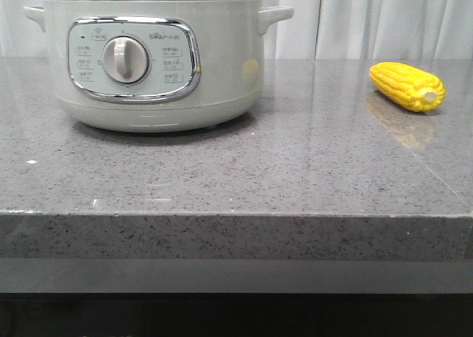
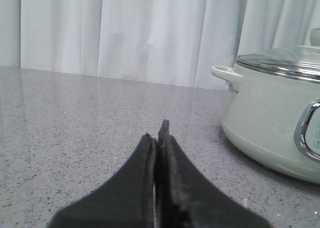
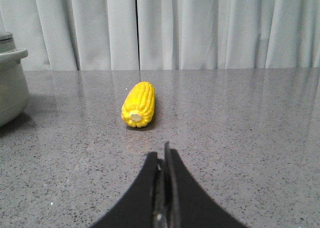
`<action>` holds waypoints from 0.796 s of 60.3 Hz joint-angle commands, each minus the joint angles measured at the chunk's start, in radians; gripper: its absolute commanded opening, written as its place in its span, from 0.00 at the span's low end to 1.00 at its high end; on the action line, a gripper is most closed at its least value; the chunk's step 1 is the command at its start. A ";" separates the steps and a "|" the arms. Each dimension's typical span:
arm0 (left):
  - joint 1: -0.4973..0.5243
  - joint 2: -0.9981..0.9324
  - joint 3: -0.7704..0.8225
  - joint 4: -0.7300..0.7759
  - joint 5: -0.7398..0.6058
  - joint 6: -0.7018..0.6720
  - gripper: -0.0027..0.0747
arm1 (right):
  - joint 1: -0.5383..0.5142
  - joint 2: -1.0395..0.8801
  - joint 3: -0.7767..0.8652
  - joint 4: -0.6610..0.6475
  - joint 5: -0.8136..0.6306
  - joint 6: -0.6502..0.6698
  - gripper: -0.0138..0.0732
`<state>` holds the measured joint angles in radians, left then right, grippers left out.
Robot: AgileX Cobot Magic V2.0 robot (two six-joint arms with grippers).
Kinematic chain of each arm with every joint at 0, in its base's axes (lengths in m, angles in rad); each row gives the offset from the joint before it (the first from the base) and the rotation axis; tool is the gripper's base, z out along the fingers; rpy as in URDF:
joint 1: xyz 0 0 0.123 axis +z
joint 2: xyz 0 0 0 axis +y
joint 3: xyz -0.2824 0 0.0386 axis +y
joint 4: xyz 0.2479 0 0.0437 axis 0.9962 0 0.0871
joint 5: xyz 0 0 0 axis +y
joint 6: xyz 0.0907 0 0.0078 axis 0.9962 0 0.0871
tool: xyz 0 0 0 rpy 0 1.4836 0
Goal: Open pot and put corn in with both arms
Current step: 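Move the left gripper toward the glass lid knob of the pot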
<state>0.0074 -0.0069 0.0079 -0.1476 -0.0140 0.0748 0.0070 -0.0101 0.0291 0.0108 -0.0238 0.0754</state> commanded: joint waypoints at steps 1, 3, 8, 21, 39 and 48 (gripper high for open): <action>0.002 -0.014 0.012 -0.007 -0.085 0.001 0.01 | -0.005 -0.021 -0.012 -0.011 -0.086 0.002 0.08; 0.002 -0.014 0.012 -0.007 -0.085 0.001 0.01 | -0.005 -0.021 -0.012 -0.011 -0.086 0.002 0.08; 0.002 -0.014 0.012 -0.007 -0.085 0.001 0.01 | -0.005 -0.021 -0.012 -0.011 -0.086 0.002 0.08; 0.002 -0.014 0.012 -0.007 -0.085 0.001 0.01 | -0.005 -0.021 -0.012 -0.011 -0.086 0.002 0.08; 0.002 -0.014 0.012 -0.007 -0.085 0.001 0.01 | -0.005 -0.021 -0.012 -0.011 -0.118 0.002 0.08; 0.002 -0.014 -0.002 -0.013 -0.125 0.001 0.01 | -0.004 -0.021 -0.017 -0.011 -0.153 0.002 0.08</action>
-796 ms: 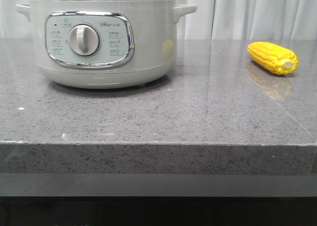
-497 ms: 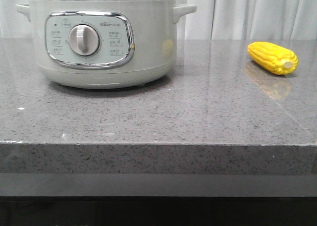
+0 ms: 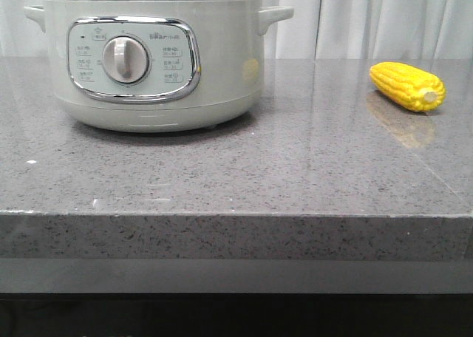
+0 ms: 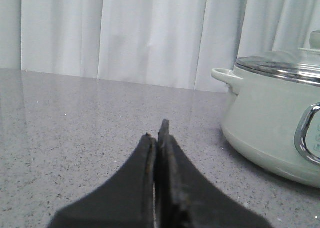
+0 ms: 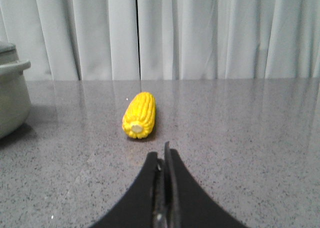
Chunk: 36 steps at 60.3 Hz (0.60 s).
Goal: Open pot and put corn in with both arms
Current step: 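Move the left gripper toward the glass lid knob of the pot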
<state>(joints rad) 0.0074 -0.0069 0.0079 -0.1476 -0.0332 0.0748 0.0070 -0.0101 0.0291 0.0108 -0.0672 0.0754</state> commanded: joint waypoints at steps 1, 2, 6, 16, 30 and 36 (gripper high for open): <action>0.002 -0.014 -0.008 -0.018 -0.105 0.001 0.01 | -0.004 -0.021 -0.021 -0.011 -0.108 0.002 0.08; 0.002 -0.014 -0.015 -0.019 -0.105 0.001 0.01 | -0.004 -0.021 -0.026 -0.011 -0.106 0.002 0.08; 0.002 -0.011 -0.067 -0.019 -0.090 0.001 0.01 | -0.004 -0.021 -0.068 -0.011 -0.066 0.002 0.08; 0.002 0.037 -0.252 -0.019 0.020 0.001 0.01 | -0.004 -0.004 -0.238 -0.016 0.125 -0.002 0.08; 0.002 0.225 -0.543 -0.019 0.299 0.001 0.01 | -0.004 0.137 -0.508 -0.020 0.317 -0.005 0.08; 0.002 0.317 -0.641 -0.019 0.376 0.001 0.01 | -0.004 0.210 -0.604 -0.020 0.385 -0.005 0.08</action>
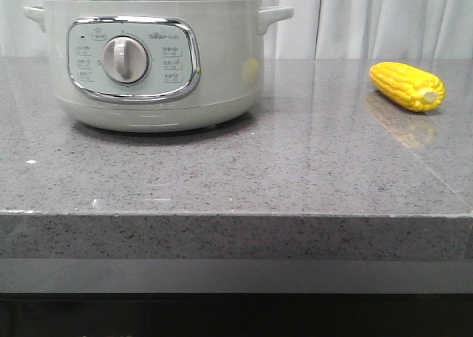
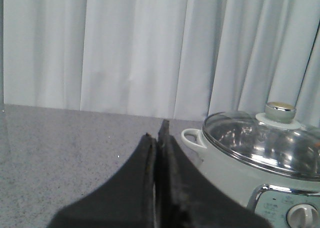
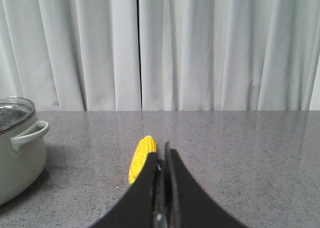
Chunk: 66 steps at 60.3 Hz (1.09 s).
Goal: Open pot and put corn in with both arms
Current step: 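Move the left gripper toward the glass lid knob of the pot, then grasp the silver knob of the glass lid with the left gripper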
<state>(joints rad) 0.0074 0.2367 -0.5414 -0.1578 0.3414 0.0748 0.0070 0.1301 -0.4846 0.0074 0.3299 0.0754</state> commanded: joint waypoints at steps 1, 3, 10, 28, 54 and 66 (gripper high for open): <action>0.002 0.091 -0.111 -0.009 0.015 0.001 0.01 | -0.004 0.087 -0.109 -0.016 0.002 -0.005 0.08; 0.002 0.120 -0.140 -0.009 0.040 0.001 0.01 | -0.004 0.115 -0.140 -0.016 0.030 -0.005 0.08; 0.002 0.196 -0.202 -0.009 0.078 0.001 0.01 | -0.004 0.207 -0.219 -0.016 0.135 -0.005 0.08; 0.002 0.273 -0.204 -0.012 0.076 0.001 0.01 | -0.004 0.347 -0.221 -0.016 0.198 -0.005 0.08; 0.002 0.292 -0.197 -0.001 0.045 0.001 0.53 | -0.004 0.376 -0.221 -0.016 0.204 -0.005 0.61; -0.081 0.312 -0.199 0.000 -0.033 0.001 0.74 | -0.004 0.376 -0.221 -0.016 0.210 -0.005 0.91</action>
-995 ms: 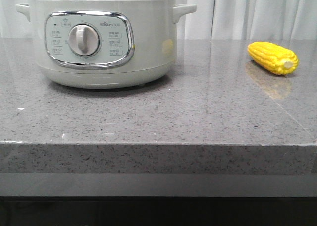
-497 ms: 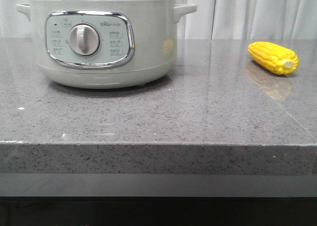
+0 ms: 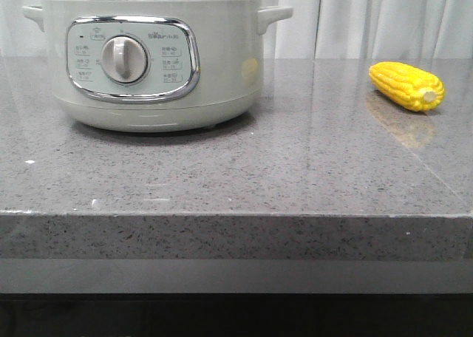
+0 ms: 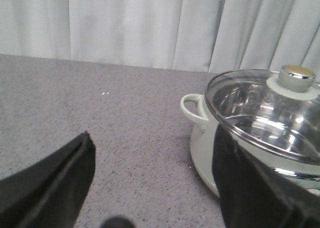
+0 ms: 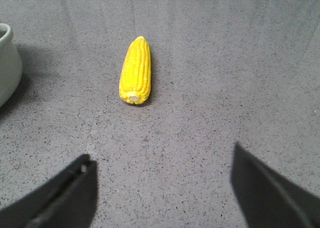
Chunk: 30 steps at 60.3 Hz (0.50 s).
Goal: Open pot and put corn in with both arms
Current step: 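Grasp the silver knob of the glass lid with the left gripper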
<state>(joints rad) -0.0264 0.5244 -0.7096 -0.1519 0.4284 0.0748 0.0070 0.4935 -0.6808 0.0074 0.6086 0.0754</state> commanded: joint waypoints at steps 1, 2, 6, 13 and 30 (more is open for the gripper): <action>-0.068 0.032 -0.032 -0.001 -0.132 0.001 0.74 | -0.004 0.012 -0.025 -0.016 -0.068 -0.005 0.91; -0.082 0.037 -0.032 0.001 -0.140 0.001 0.74 | -0.004 0.012 -0.025 -0.016 -0.068 -0.005 0.91; -0.159 0.080 -0.047 0.003 -0.167 0.001 0.74 | -0.004 0.012 -0.025 -0.016 -0.068 -0.005 0.90; -0.263 0.172 -0.092 0.003 -0.195 0.001 0.74 | -0.004 0.012 -0.025 -0.016 -0.068 -0.005 0.90; -0.418 0.456 -0.231 0.003 -0.358 0.001 0.74 | -0.004 0.012 -0.025 -0.016 -0.068 -0.005 0.90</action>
<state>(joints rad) -0.4180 0.9204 -0.8706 -0.1444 0.1985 0.0748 0.0070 0.4935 -0.6808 0.0000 0.6104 0.0754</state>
